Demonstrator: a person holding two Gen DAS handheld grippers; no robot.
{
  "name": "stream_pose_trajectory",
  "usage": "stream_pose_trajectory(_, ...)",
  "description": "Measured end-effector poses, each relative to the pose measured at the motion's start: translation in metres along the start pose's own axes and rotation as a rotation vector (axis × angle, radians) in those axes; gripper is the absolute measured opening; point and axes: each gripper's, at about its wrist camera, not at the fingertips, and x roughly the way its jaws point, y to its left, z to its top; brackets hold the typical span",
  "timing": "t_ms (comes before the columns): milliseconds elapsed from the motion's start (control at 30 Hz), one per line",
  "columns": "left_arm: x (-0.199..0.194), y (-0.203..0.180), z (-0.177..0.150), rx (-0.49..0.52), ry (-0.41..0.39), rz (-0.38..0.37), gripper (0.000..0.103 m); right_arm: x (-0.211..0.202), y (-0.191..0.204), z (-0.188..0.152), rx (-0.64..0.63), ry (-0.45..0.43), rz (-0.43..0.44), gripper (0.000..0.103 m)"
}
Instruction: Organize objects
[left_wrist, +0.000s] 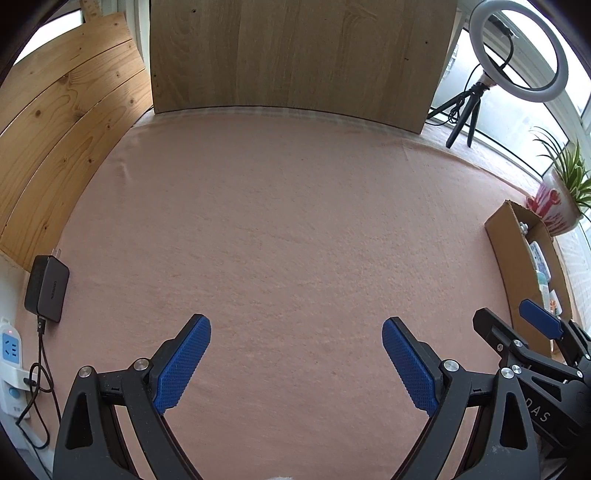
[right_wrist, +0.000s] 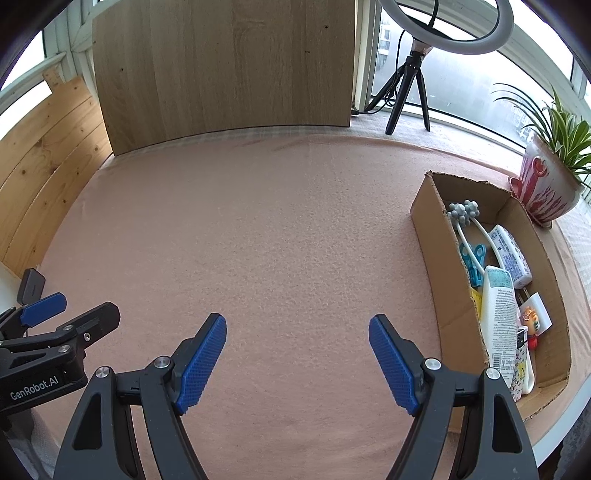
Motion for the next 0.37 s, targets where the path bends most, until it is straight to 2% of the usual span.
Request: stream_pose_trajectory(367,0.0074,0.0006,-0.0052,0.006,0.011,0.029,0.096,0.0067,0.0026,-0.0026,-0.009,0.012,0.003,0.076)
